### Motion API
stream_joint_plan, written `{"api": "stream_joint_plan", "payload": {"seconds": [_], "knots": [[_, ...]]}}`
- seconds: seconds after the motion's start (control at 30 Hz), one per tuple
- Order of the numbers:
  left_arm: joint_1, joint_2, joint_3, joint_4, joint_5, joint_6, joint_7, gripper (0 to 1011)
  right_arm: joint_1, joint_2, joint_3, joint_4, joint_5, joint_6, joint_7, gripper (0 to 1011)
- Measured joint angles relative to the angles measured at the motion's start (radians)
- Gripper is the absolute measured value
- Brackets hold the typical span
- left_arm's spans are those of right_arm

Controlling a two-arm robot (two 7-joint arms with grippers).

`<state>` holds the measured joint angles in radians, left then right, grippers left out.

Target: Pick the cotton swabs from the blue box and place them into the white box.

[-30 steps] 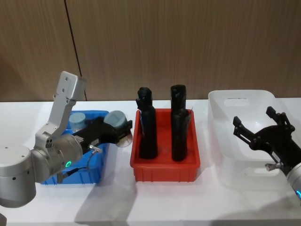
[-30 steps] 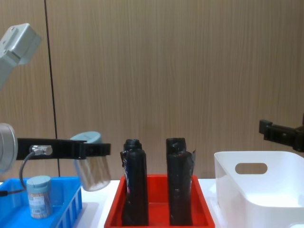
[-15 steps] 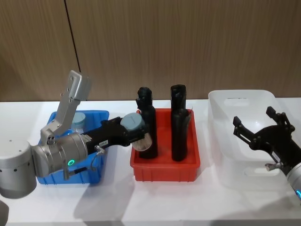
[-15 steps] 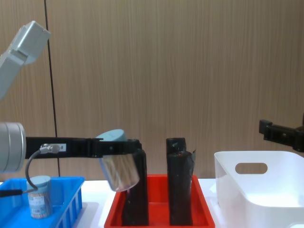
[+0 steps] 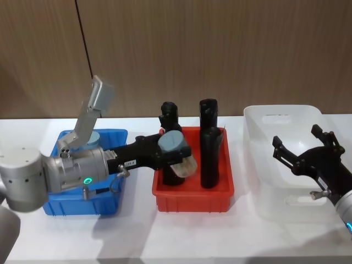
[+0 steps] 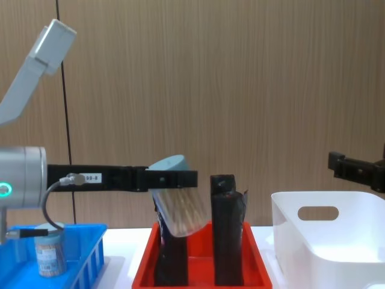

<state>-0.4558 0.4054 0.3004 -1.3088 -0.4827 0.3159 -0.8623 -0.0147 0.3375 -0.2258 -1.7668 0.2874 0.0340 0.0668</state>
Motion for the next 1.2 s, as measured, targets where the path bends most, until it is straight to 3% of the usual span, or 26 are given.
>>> {"api": "stream_joint_plan", "payload": {"seconds": [0.4,0.57,1.2], "knots": [[-0.131,-0.054,0.031,0.182,0.045,-0.062,-0.233,665,0.0,0.0,0.0,0.0,0.0,0.0,0.0,1002],[-0.179,-0.076,0.043,0.251,0.054,-0.089,-0.297,665,0.0,0.0,0.0,0.0,0.0,0.0,0.0,1002],[-0.249,-0.109,0.062,0.351,0.066,-0.13,-0.389,665,-0.001,0.005,0.002,0.0,-0.003,-0.006,0.031,1002]]}}
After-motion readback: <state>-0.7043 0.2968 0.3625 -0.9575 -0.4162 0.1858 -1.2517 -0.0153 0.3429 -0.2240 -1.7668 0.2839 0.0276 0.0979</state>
